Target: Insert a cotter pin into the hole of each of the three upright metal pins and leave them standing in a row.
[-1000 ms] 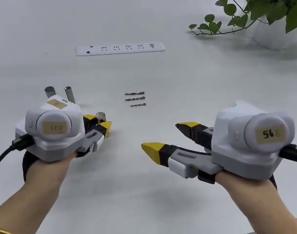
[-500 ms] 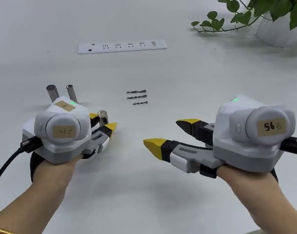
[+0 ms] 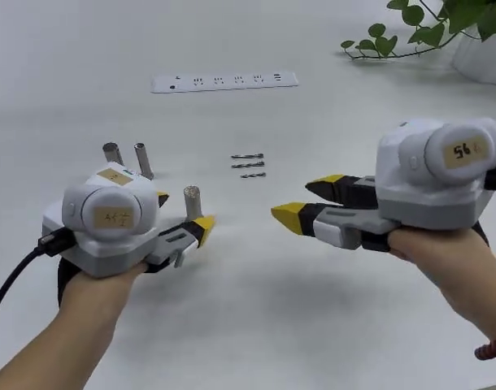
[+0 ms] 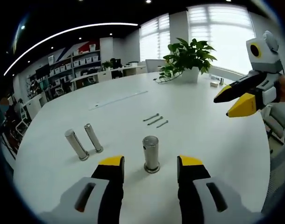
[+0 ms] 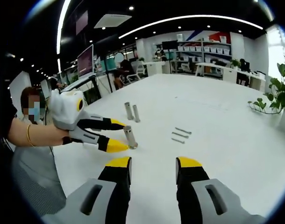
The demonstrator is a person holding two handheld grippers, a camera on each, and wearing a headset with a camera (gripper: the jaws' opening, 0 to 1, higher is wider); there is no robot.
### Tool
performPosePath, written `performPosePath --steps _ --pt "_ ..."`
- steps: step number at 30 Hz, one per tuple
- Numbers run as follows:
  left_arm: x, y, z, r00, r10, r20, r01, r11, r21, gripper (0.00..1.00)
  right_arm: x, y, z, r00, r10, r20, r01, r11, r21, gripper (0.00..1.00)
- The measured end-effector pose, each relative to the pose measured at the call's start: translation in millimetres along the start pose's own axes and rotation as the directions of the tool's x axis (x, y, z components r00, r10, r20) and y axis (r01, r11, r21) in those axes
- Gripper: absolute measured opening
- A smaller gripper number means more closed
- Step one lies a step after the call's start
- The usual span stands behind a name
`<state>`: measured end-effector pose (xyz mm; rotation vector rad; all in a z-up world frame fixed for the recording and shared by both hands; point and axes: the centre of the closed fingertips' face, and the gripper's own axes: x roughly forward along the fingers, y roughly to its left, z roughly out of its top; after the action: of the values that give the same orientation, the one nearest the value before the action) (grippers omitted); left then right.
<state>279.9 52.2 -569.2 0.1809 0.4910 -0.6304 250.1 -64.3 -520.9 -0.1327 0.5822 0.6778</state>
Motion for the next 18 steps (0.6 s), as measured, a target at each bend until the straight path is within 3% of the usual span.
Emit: performPosePath --steps 9,18 --pt "-17.7 3.0 8.1 0.9997 0.006 0.025 -0.005 0.999 -0.052 0.56 20.4 -21.2 17.7 0.9989 0.018 -0.044 -0.022 0.996 -0.084 0.30" --pt "-33.3 -0.3 0.6 1.0000 -0.005 0.002 0.005 0.998 -0.058 0.66 41.4 -35.6 20.8 0.9935 0.037 -0.108 -0.053 0.987 -0.153 0.23"
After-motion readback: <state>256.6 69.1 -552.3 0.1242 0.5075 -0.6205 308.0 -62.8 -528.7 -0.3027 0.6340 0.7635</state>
